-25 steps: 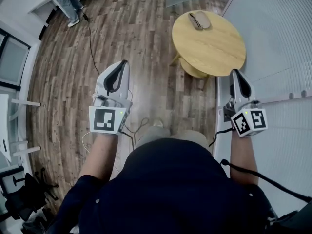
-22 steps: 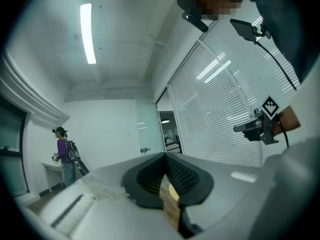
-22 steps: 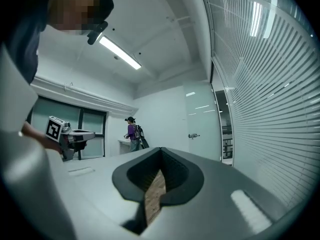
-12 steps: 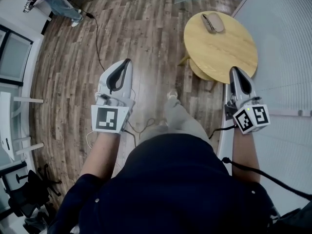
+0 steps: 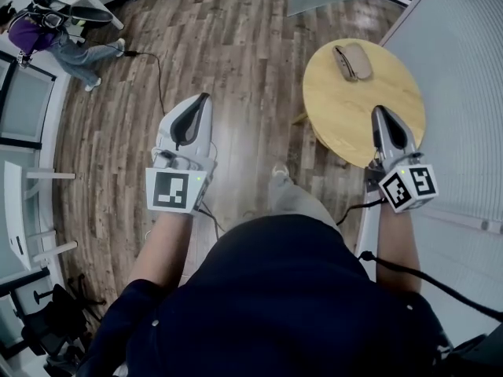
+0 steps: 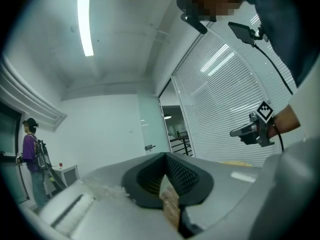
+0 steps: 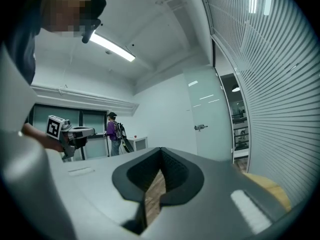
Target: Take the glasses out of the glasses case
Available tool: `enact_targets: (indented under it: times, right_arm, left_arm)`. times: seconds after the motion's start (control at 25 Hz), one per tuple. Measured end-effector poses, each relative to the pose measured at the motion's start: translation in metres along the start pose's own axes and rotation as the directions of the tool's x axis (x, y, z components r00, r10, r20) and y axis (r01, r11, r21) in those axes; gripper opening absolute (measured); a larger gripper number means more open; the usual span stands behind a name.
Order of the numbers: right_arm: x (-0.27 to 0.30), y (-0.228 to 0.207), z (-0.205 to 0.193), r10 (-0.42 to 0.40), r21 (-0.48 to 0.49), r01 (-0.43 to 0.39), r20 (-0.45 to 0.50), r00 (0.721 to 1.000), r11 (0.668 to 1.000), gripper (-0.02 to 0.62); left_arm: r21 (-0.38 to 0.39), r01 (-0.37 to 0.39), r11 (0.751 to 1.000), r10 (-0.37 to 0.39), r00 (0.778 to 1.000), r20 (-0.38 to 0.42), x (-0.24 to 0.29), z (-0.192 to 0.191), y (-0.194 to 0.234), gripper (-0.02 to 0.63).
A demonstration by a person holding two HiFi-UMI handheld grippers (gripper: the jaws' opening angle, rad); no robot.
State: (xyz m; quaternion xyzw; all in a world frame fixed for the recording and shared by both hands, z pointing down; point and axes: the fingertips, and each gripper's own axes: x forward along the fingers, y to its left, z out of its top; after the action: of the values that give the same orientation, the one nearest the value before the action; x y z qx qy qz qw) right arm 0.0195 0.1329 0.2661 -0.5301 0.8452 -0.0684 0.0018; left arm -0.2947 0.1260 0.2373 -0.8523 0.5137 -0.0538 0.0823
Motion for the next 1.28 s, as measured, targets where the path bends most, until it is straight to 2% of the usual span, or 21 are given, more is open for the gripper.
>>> enact_targets:
  times: [0.12,0.24,0.4,0.56,0.72,0.88,1.0,1.16,1.28]
  right_arm:
    - [0.033,-0.021,0.002,0.011,0.006,-0.011,-0.012,1.0,1.0,0.009]
    - [0.067,-0.049,0.008,0.037,0.01,-0.037,-0.033,0.999,0.999,0.009]
    - [0.113,-0.084,0.002,0.079,0.026,-0.078,-0.049,0.996,0.997,0.009]
    - [0.144,-0.104,0.002,0.115,0.023,-0.114,-0.051,0.992,0.993,0.009]
    - [0.173,-0.123,0.005,0.106,0.036,-0.104,-0.048,0.993,0.994,0.009]
    - [0.189,-0.133,0.007,0.077,0.047,-0.075,-0.049,0.996,0.996,0.009]
    - [0.197,-0.148,-0.001,0.026,0.064,-0.022,-0.068,0.997,0.998,0.009]
    - [0.209,-0.16,-0.003,-0.055,0.053,0.059,-0.069,0.996,0.997,0.009]
    - [0.212,-0.172,0.004,-0.124,0.042,0.127,-0.07,0.99,0.991,0.009]
  left_arm:
    - [0.017,0.008,1.0,-0.008,1.0,-0.007,0.041,-0.002,0.01,0.006]
    - [0.008,-0.009,1.0,0.009,1.0,0.01,0.089,0.008,0.018,0.006]
    - [0.017,-0.031,0.999,0.031,0.999,-0.011,0.148,0.007,0.027,0.006]
    - [0.035,-0.043,0.998,0.043,0.999,-0.01,0.184,0.008,0.035,0.006]
    - [0.03,-0.054,0.998,0.054,0.998,-0.032,0.208,0.003,0.048,0.006]
    - [0.015,-0.004,1.0,0.004,1.0,-0.018,0.232,0.0,0.054,0.006]
    - [0.013,0.035,0.999,-0.035,0.999,-0.029,0.257,-0.008,0.06,0.006]
    - [-0.004,0.127,0.992,-0.128,0.992,-0.01,0.298,-0.024,0.065,0.006]
    - [-0.01,0.228,0.974,-0.228,0.974,0.003,0.336,-0.028,0.057,0.006]
